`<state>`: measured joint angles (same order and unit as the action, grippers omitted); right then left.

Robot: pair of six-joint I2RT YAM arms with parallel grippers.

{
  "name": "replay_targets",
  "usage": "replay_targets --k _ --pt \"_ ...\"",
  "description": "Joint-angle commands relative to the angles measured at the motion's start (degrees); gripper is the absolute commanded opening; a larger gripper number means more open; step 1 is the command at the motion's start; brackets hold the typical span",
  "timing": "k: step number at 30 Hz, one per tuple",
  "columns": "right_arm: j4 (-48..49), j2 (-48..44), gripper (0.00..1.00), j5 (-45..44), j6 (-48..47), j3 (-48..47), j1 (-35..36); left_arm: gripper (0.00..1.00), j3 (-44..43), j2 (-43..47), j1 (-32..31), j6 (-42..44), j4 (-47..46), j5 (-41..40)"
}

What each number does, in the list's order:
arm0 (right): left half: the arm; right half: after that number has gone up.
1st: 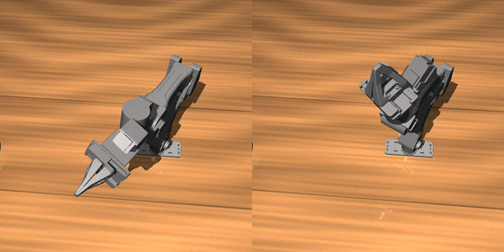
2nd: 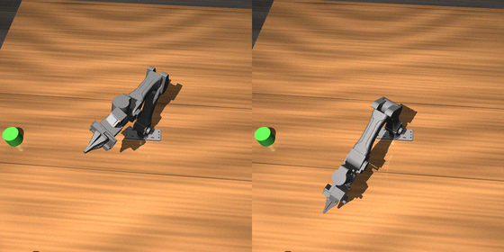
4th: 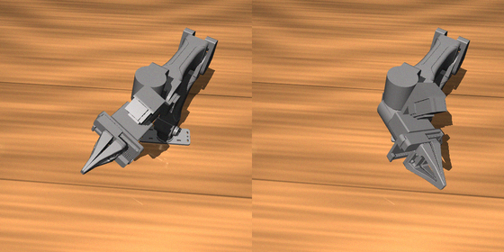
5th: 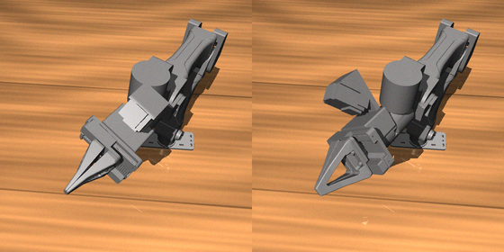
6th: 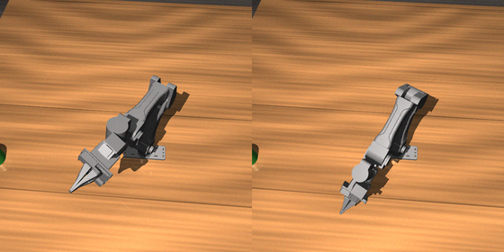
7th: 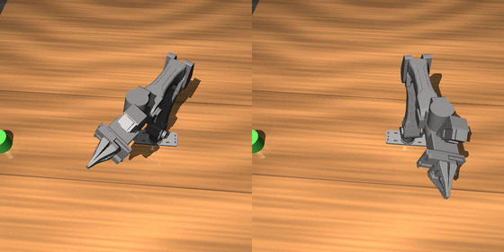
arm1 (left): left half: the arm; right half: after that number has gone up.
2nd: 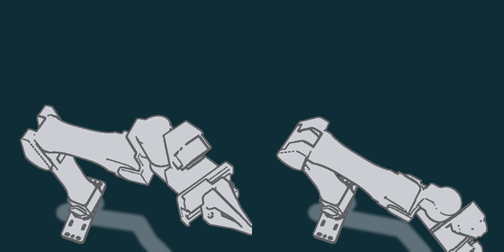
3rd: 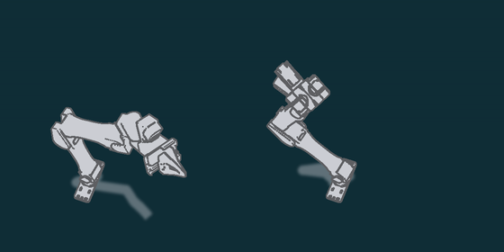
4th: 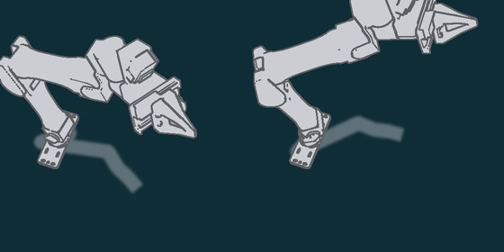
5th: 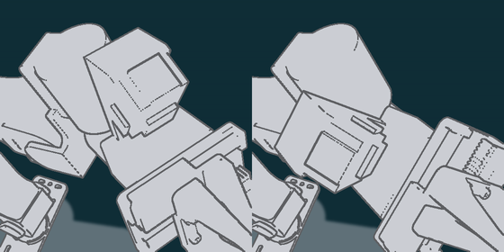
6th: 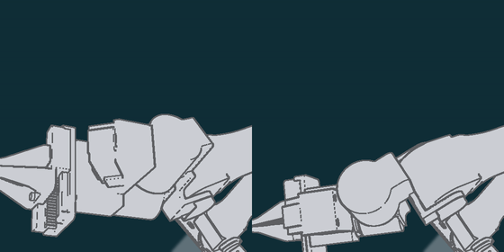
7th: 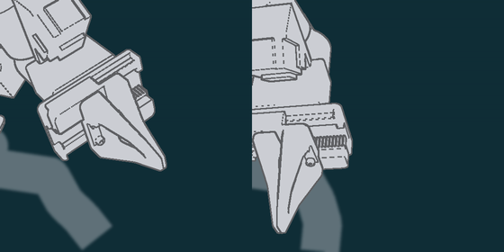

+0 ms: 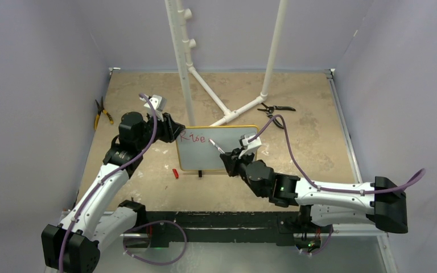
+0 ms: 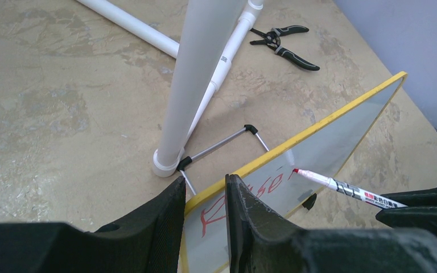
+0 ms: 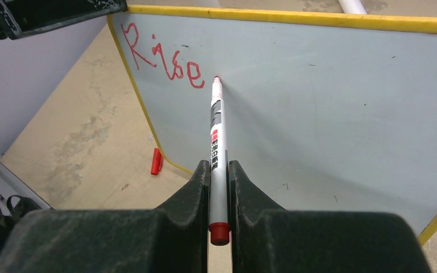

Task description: Write a sentence on the whiteboard

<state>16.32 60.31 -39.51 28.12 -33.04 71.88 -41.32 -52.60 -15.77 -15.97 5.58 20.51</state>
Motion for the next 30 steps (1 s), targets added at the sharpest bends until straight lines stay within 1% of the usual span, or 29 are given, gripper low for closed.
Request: replay_targets --k 1,8,14,20,30 --pt "2.67 0.83 0.0 -3.1 -1.83 -3.06 -0.25 0.29 0.69 0.18 0.04 -0.64 0.57 1.01" --pt "3.55 0.27 0.0 -4.96 -1.67 -2.79 -0.25 0.29 0.72 0.13 0.04 -0.56 0.58 0.94" --pt "0.94 -0.4 0.0 -6.42 0.16 -2.76 -0.25 0.29 0.74 0.13 0.04 -0.56 0.57 1.01" --pt "-2.6 -1.02 0.0 -6.38 3.37 -1.91 -0.25 0.29 0.71 0.13 0.04 -0.65 0.57 1.1" --pt "-5.24 -1.65 0.0 -4.61 6.3 -0.27 -0.25 0.29 0.8 0.21 0.04 -0.73 0.49 1.33"
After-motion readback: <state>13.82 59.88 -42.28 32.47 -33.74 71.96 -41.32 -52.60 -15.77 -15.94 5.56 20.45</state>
